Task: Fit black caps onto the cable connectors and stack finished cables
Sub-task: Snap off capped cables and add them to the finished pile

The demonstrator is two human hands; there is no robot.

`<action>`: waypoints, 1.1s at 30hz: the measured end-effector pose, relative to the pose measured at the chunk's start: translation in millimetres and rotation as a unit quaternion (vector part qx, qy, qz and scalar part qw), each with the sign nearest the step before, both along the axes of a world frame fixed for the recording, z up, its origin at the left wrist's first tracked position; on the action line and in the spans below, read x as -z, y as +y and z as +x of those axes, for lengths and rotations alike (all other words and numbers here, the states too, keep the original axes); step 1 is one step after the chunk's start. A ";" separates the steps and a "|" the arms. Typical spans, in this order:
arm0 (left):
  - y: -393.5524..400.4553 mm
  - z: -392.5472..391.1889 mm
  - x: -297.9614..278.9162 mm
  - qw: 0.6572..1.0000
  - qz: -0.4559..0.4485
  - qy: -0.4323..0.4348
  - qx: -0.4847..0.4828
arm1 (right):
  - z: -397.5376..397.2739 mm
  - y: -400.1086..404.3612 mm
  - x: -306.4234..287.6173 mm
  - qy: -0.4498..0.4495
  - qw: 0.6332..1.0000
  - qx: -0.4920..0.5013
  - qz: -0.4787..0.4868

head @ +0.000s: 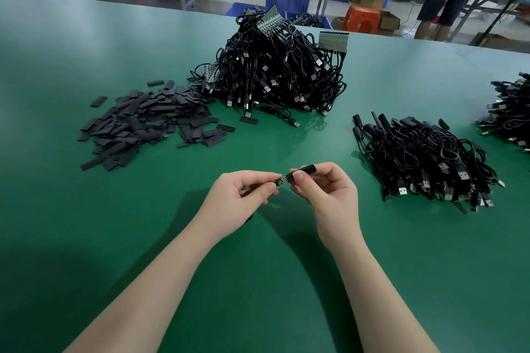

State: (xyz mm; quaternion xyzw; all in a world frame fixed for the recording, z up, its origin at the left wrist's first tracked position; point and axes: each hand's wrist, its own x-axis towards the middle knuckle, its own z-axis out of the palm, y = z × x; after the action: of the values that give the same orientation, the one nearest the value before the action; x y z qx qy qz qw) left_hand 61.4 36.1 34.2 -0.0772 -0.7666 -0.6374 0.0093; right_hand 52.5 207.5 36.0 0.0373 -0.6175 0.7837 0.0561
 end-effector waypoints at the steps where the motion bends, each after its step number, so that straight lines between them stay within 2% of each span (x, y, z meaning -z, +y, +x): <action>1: 0.3 -0.2 -0.3 1.000 0.001 0.001 0.001 | -0.6 0.3 0.4 0.004 1.000 0.003 -0.001; 9: -0.2 1.6 0.1 1.000 0.008 0.001 0.009 | 0.1 -3.9 1.6 -0.005 1.000 -0.008 -0.029; 33: -0.2 0.4 0.6 0.999 0.039 -0.011 0.008 | -0.7 -1.2 -0.6 -0.006 0.999 -0.039 -0.027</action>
State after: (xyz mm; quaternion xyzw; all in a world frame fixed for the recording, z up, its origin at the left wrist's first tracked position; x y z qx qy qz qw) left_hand 61.8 35.9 33.6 -0.0756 -0.7409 -0.6674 -0.0011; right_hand 51.9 206.3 36.6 0.0550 -0.5946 0.8018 0.0222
